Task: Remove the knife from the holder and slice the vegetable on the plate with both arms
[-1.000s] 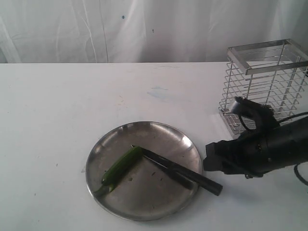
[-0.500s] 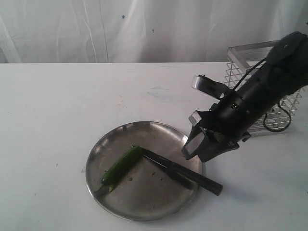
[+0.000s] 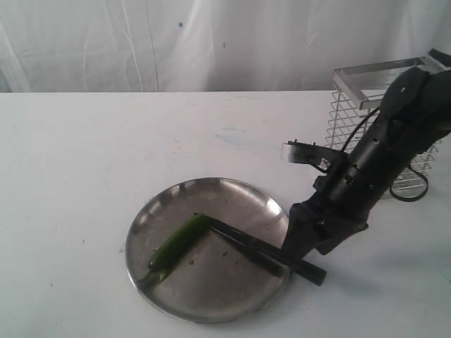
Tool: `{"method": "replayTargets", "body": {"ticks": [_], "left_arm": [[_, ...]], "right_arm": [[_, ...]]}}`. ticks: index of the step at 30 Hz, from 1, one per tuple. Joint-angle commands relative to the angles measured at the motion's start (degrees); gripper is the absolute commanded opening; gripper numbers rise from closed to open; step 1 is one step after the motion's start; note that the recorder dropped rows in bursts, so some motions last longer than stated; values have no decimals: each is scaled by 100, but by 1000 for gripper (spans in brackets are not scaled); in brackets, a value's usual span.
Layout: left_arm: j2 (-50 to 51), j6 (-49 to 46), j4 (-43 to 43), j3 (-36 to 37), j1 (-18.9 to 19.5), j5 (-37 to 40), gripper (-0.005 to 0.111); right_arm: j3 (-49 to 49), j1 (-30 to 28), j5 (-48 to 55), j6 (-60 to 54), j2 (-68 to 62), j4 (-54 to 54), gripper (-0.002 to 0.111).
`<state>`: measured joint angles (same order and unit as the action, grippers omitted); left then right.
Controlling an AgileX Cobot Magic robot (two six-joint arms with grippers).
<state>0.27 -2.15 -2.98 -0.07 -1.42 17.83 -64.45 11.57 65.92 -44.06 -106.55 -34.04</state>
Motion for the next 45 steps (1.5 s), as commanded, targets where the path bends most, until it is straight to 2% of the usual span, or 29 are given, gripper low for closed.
{"method": "replayTargets", "body": {"ticks": [1, 13, 17, 20, 23, 26, 27, 35, 45], "left_arm": [[-27, 8, 11, 7, -46, 127, 0], [-27, 8, 11, 7, -46, 127, 0], [-27, 8, 11, 7, -46, 127, 0], [-27, 8, 11, 7, -46, 127, 0], [-27, 8, 11, 7, -46, 127, 0], [-27, 8, 11, 7, -46, 127, 0], [-27, 8, 11, 7, -46, 127, 0], [-27, 8, 11, 7, -46, 127, 0], [-27, 8, 11, 7, -46, 127, 0]], "right_arm": [[50, -16, 27, -234, -205, 58, 78], [50, -16, 404, -793, -967, -497, 77], [50, -16, 404, -822, -1125, -524, 69], [50, -16, 404, -822, -1243, -502, 54], [50, -16, 404, -869, -1358, -479, 30], [50, -16, 404, -1149, -1428, -466, 2], [50, -16, 404, -1215, -1428, -466, 0], [50, -16, 404, -1053, -1258, -478, 0], [59, -16, 404, -392, 208, -348, 0]]}}
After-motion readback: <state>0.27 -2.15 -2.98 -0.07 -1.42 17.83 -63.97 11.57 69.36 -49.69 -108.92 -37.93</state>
